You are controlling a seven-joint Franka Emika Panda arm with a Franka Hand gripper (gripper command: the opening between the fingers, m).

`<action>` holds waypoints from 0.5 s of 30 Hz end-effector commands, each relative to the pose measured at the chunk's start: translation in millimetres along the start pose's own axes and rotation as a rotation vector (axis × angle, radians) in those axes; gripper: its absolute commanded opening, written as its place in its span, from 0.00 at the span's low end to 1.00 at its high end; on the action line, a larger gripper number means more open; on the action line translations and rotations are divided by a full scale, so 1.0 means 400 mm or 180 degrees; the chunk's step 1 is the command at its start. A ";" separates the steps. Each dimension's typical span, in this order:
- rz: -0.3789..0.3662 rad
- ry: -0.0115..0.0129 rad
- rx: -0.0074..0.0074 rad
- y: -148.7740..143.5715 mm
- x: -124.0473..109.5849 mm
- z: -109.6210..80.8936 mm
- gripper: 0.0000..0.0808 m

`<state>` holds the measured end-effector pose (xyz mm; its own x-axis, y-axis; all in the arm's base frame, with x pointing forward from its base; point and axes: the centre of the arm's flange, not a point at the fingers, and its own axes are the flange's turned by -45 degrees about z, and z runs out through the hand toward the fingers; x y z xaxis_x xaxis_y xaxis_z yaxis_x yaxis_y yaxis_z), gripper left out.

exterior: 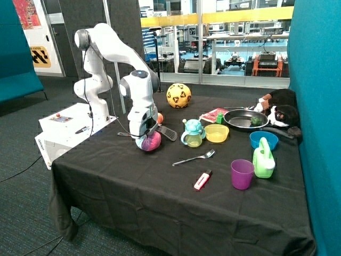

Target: Sort the balls from left to right in order of size

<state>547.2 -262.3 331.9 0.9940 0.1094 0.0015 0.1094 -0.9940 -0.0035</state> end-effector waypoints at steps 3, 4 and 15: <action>-0.0057 -0.00049 -0.00111 -0.007 -0.018 -0.031 0.00; -0.0075 -0.00049 -0.00111 -0.009 -0.021 -0.033 0.00; -0.0220 -0.00052 -0.00110 -0.044 -0.017 -0.096 0.00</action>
<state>538.5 -255.5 351.8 0.9895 0.1444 0.0012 0.1444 -0.9895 -0.0008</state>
